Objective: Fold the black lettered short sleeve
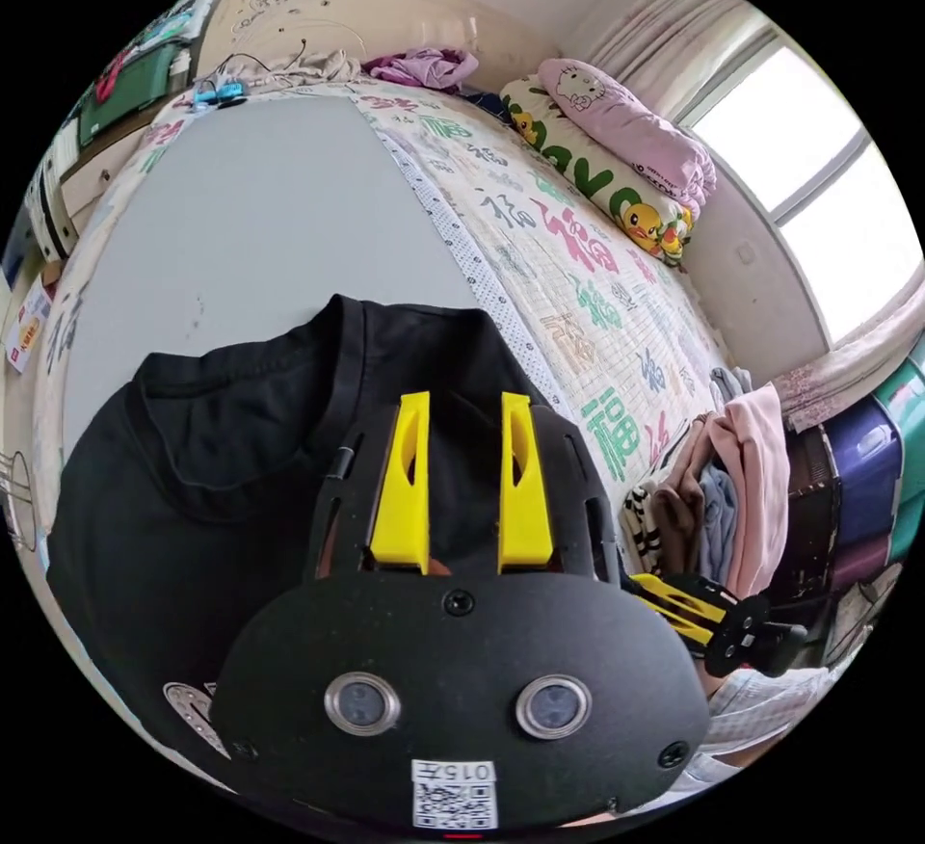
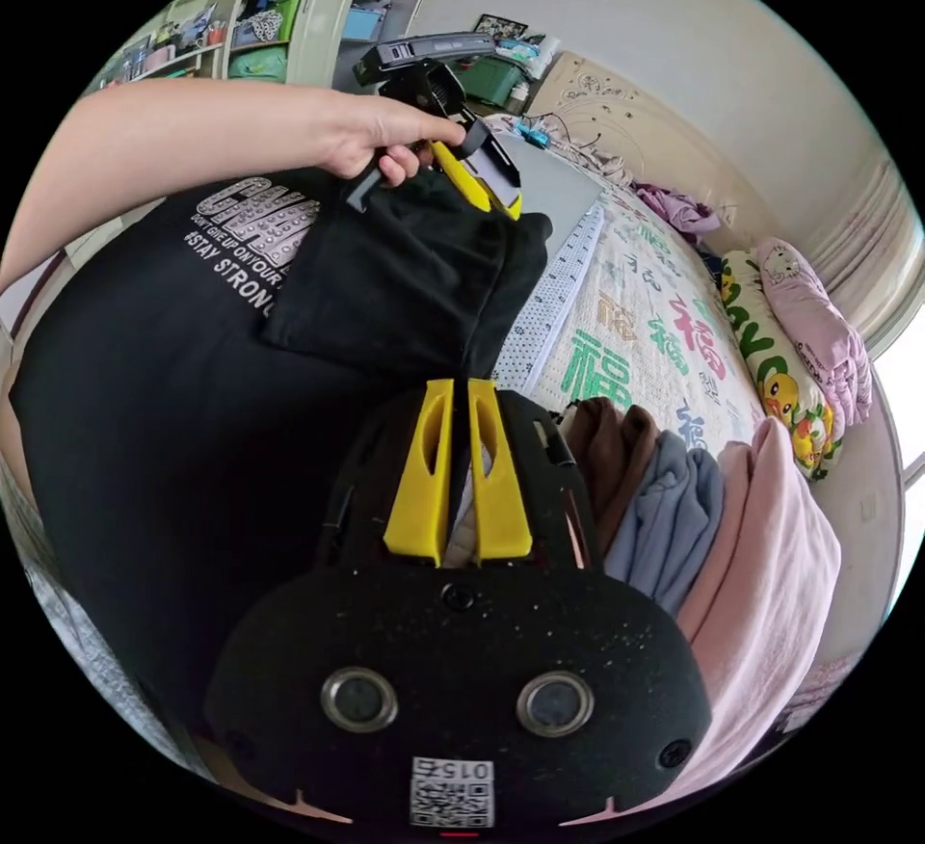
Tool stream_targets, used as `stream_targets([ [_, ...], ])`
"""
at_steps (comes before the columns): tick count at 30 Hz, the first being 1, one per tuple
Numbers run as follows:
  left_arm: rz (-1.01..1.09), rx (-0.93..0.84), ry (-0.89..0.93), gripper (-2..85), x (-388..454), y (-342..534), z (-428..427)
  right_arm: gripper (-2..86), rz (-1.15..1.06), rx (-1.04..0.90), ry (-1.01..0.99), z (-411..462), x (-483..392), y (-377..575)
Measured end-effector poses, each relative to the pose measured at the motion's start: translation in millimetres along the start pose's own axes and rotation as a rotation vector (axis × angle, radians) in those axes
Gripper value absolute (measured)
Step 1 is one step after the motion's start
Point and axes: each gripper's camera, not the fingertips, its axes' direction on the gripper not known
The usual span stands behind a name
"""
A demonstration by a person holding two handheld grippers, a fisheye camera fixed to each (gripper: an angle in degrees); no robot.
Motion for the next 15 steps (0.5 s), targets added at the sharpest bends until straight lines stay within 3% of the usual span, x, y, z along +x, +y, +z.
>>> stream_targets([
  [6,0.057,0.019,0.037,1.6,44,-32,11,1.6,0.209,-0.044,-0.029,2,73,21],
  [10,0.058,0.004,-0.041,1.6,66,-47,18,2.1,0.249,-0.054,-0.099,3,97,34],
  [15,-0.005,0.08,0.008,5.9,61,-41,-24,3.6,0.304,-0.053,-0.173,-8,124,57],
])
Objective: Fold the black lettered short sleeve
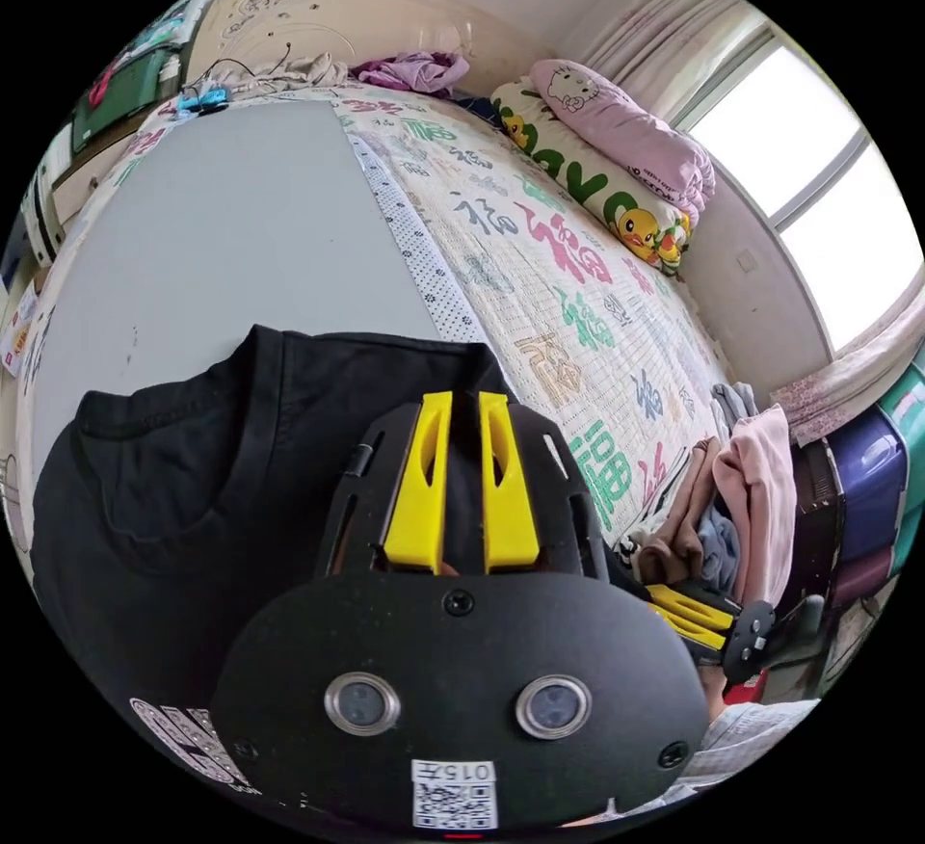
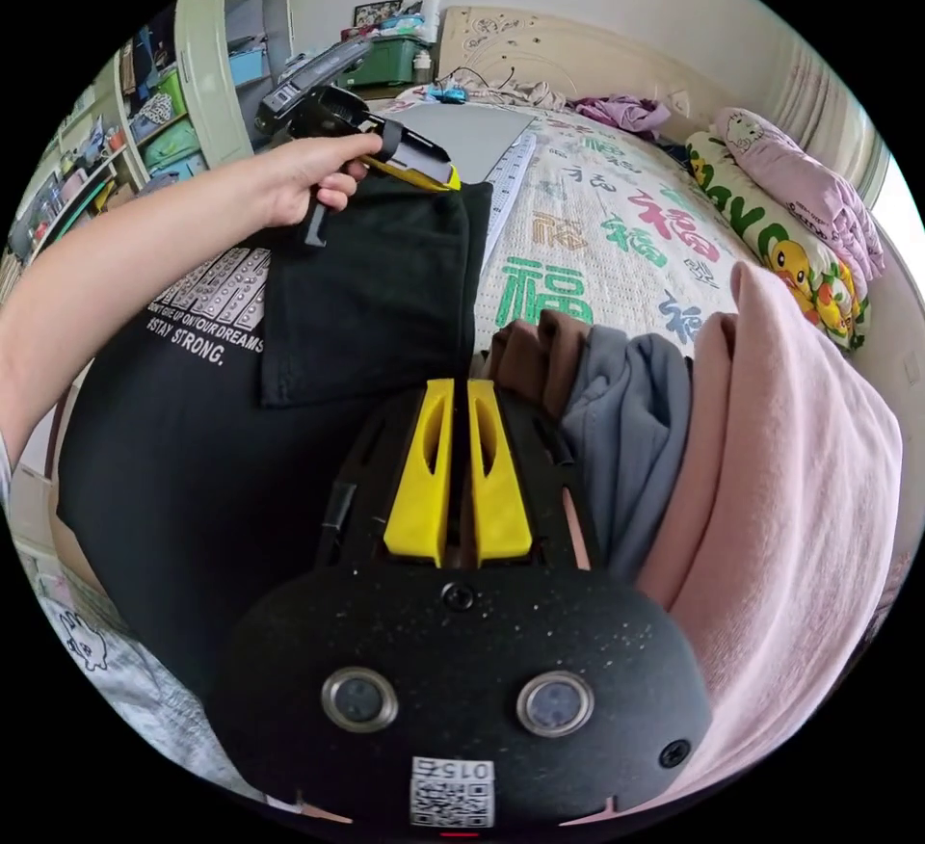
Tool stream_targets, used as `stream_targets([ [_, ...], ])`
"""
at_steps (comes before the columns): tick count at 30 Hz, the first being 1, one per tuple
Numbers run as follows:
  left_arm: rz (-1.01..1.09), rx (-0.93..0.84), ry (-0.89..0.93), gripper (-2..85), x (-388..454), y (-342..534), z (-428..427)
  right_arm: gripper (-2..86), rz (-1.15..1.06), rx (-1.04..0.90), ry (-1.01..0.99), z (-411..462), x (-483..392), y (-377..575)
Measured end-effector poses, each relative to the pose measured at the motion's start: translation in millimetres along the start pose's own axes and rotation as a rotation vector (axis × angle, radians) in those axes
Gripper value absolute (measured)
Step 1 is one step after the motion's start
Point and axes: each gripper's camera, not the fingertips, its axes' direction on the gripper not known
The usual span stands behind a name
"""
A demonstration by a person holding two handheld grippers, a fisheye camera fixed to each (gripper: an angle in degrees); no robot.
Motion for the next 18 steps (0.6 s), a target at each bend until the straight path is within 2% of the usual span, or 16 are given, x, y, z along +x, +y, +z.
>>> stream_targets([
  [3,0.015,0.059,0.005,7.5,-7,24,-56,5.5,0.032,0.043,-0.085,-29,20,17],
  [7,0.083,0.02,-0.099,8.0,-15,76,-120,7.6,-0.108,0.137,-0.153,-61,-3,42],
  [11,0.107,-0.061,-0.208,8.0,-13,101,-141,9.3,-0.239,0.066,-0.237,-37,-34,61],
  [15,0.09,-0.103,-0.18,7.0,-7,88,-147,7.8,-0.312,-0.022,-0.143,2,-47,94],
  [18,0.108,-0.106,-0.211,3.8,2,74,-164,6.3,-0.321,-0.034,-0.171,13,-33,121],
])
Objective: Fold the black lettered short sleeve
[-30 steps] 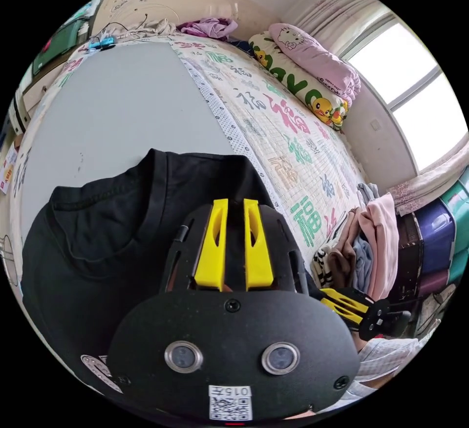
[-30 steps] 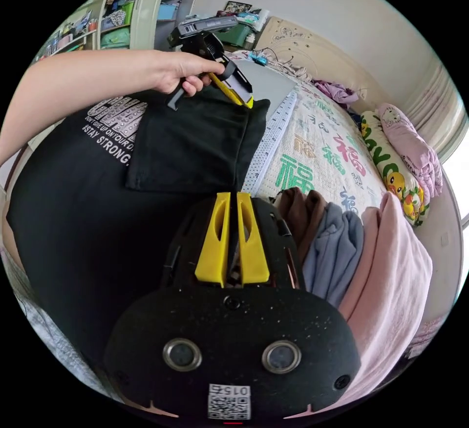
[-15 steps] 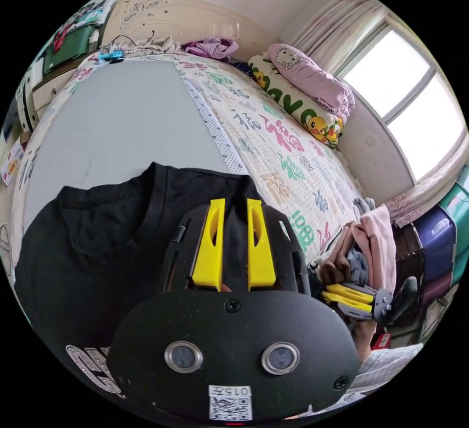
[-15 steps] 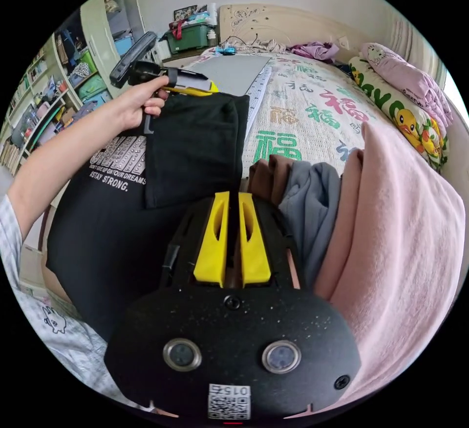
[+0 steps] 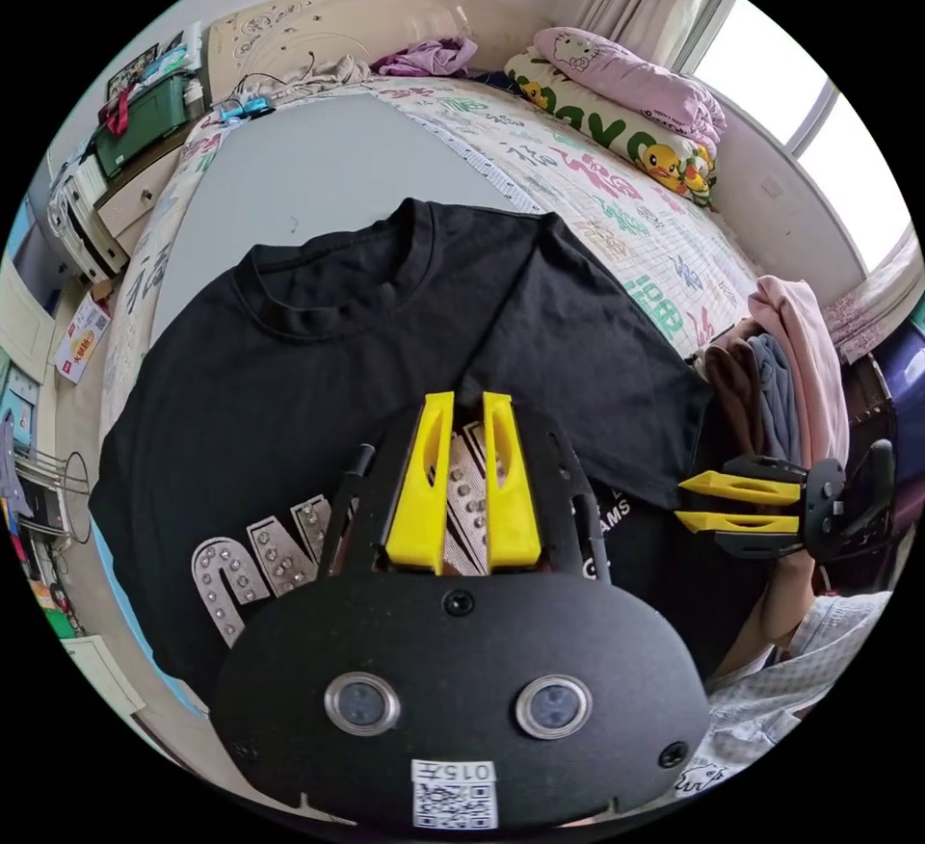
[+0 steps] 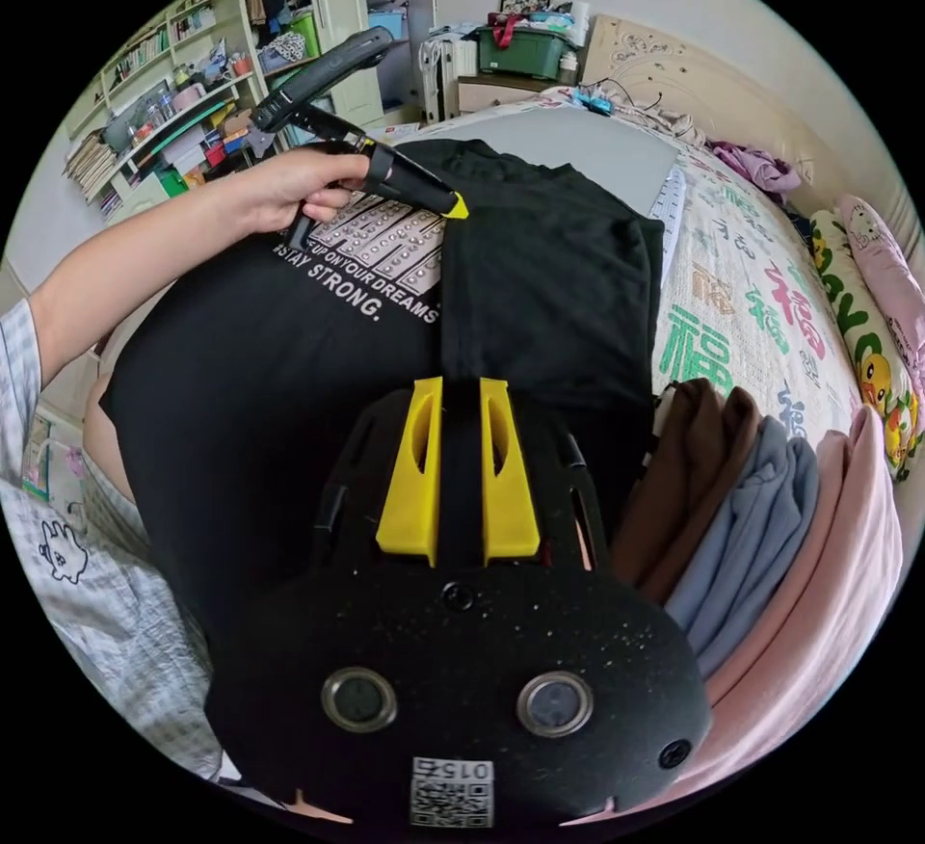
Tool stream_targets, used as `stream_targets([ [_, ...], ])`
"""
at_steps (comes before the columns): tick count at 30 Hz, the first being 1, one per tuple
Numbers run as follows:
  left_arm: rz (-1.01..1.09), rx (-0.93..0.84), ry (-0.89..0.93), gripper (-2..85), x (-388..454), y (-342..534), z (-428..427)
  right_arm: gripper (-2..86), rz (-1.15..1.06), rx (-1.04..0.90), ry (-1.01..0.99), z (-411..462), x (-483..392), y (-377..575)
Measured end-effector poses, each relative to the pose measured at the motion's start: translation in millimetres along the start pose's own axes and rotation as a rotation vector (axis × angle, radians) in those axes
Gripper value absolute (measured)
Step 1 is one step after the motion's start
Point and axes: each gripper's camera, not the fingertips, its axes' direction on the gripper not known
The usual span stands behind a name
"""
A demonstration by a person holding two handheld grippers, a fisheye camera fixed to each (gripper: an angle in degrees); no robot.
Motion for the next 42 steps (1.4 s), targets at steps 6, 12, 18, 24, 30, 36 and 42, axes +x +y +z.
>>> stream_targets([
  [6,0.02,0.037,-0.06,1.3,2,-13,-59,-0.1,-0.02,-0.03,-0.076,16,20,63],
  [12,-0.044,0.055,-0.081,4.1,-29,-17,-122,-0.8,-0.011,-0.067,-0.153,31,43,134],
  [18,-0.278,0.406,0.11,5.8,-139,88,-292,-0.2,-0.101,0.03,-0.244,1,33,211],
  [24,-0.861,0.652,0.036,7.8,-332,256,-413,0.6,-0.179,0.072,-0.276,20,-9,241],
  [30,-1.1,0.547,0.159,13.7,-449,302,-421,1.4,-0.244,0.09,-0.387,91,-68,200],
  [36,-1.158,0.547,0.526,13.5,-508,316,-417,2.8,-0.324,0.009,-0.403,219,-125,146],
  [42,-1.116,0.525,0.593,4.9,-522,305,-445,6.0,-0.341,-0.113,-0.341,386,-180,79],
])
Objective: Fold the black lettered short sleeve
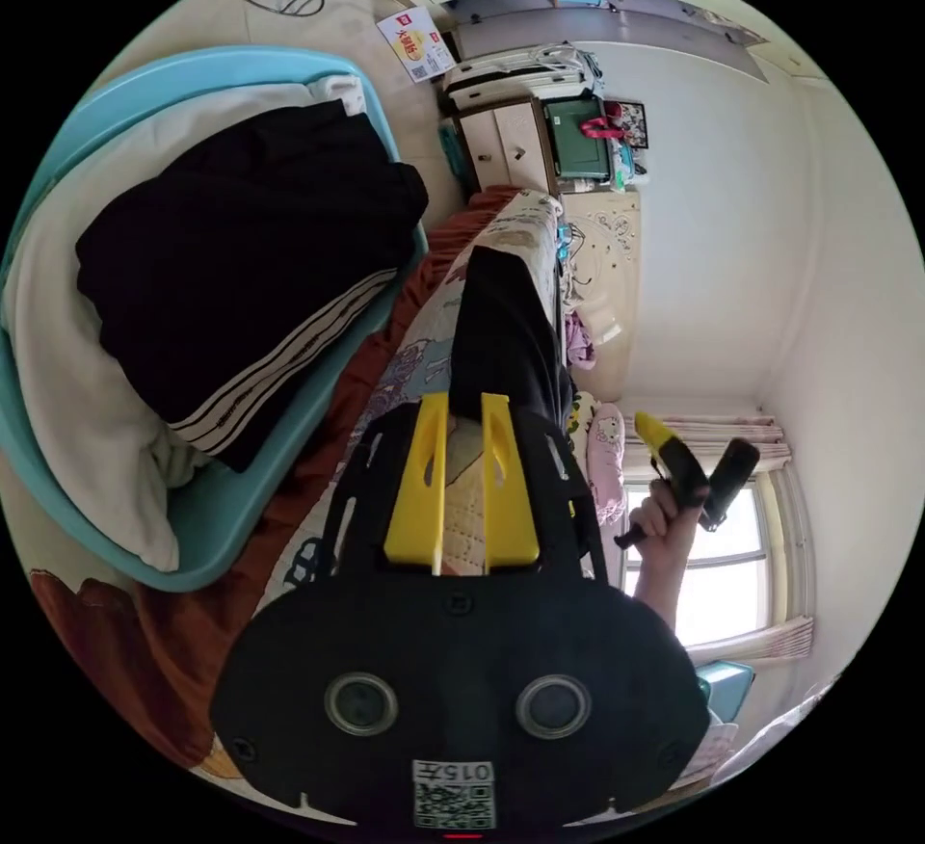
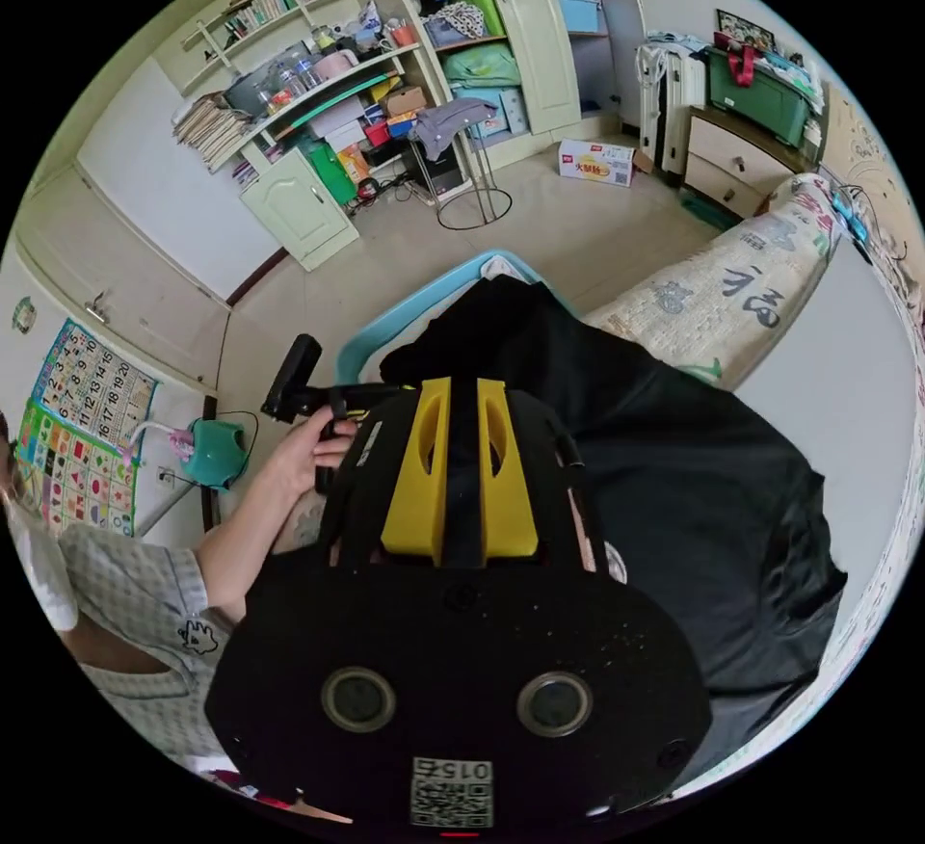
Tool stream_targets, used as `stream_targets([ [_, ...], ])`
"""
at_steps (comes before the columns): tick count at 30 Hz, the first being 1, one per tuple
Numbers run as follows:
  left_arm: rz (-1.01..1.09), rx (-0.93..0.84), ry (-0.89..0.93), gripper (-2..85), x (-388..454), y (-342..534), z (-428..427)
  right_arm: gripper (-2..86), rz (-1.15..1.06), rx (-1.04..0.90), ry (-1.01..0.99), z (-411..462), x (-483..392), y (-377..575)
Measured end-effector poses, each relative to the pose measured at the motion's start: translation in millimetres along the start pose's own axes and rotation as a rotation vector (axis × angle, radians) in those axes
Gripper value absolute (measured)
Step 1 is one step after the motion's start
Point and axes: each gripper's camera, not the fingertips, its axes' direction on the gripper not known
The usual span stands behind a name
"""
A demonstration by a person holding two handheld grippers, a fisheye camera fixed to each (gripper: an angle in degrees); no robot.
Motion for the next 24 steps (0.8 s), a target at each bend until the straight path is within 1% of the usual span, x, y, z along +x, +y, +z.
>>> stream_targets([
  [1,0.015,0.006,-0.003,3.3,7,0,-5,6.5,-0.012,-0.045,0.064,37,0,-17],
  [2,0.029,0.015,-0.004,1.9,13,1,-11,6.7,-0.029,-0.071,0.096,56,0,-25],
  [4,0.047,0.015,-0.01,0.6,22,3,-16,7.7,-0.083,-0.189,0.249,134,-2,-52],
  [7,0.088,0.02,-0.013,-0.2,36,8,-25,10.1,-0.098,-0.311,0.379,214,7,-71],
  [10,0.142,0.015,-0.024,-0.5,51,17,-30,11.1,-0.086,-0.387,0.387,263,21,-72],
  [13,0.165,0.016,0.002,-0.6,57,28,-34,12.4,-0.089,-0.54,0.441,328,43,-56],
  [15,0.17,0.018,0.01,-0.6,57,37,-36,11.5,-0.094,-0.612,0.44,351,53,-43],
  [16,0.177,0.018,0.011,-0.6,58,43,-37,11.0,-0.096,-0.636,0.43,357,55,-38],
  [18,0.18,0.021,0.005,-0.6,59,53,-38,4.2,-0.132,-0.645,0.384,360,56,-19],
  [19,0.179,0.027,0.005,-0.6,58,61,-39,0.6,-0.145,-0.603,0.388,351,55,-12],
  [22,0.212,0.076,-0.01,-0.6,60,85,-48,-0.4,-0.157,-0.474,0.308,310,56,-1],
  [24,0.31,0.146,0.01,-0.6,71,103,-62,-0.8,-0.147,-0.311,0.26,243,64,14],
])
